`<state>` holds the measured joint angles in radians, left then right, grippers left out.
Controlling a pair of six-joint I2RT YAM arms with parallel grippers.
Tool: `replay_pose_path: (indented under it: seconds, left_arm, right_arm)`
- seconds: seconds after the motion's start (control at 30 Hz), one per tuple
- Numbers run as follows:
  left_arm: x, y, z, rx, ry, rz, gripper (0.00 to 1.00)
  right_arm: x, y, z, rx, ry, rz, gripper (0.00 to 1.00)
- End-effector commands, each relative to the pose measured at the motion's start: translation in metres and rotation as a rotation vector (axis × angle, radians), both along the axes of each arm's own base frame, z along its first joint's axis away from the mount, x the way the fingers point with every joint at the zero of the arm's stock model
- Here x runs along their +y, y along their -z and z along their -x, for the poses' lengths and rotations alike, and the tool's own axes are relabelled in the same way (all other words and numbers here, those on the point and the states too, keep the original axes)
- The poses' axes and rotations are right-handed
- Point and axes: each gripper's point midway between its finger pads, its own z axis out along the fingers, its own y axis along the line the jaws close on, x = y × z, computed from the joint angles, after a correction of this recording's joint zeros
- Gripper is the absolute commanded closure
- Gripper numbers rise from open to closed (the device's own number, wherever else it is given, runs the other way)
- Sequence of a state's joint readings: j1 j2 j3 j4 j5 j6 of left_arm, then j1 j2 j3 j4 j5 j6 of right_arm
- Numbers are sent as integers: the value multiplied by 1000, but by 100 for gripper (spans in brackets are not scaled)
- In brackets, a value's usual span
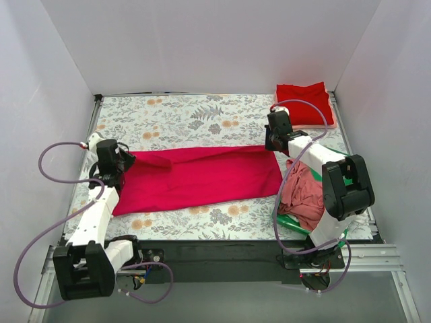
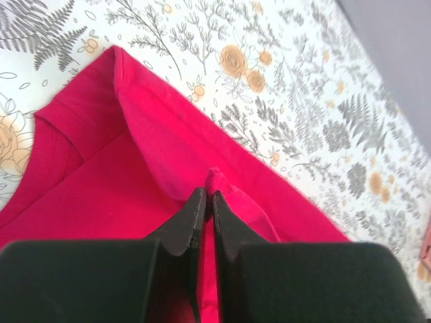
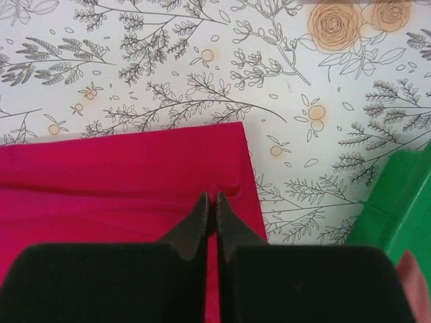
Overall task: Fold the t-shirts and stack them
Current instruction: Fold the tshirt
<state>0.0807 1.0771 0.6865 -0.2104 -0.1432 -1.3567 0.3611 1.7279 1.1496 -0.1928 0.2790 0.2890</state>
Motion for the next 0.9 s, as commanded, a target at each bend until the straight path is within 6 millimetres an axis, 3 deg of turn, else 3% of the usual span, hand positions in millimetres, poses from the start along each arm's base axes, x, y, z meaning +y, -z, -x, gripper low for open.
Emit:
replay_pose_path:
  seconds: [0.0,0.17,0.37,0.67,0.87]
  left_arm:
    - [12,-16,9,-70,-104,11,100]
    - [12,-19,19,-45,-160,63,100]
    - [22,-7,36,36,-292,107,100]
    - [23,-43,50,-70,-311,129,100]
    - [24,-36,59,-57,-346,147,100]
  right_arm:
    - [-6,-25,-4,-85,26,2,99]
    - [-8,-34,-3,-94,20,14,99]
    - [-9,-36,-2,-90,14,24,99]
    - [-10,-37,-1,-87,15,31,99]
    - [-10,-32,4,-69,6,31,99]
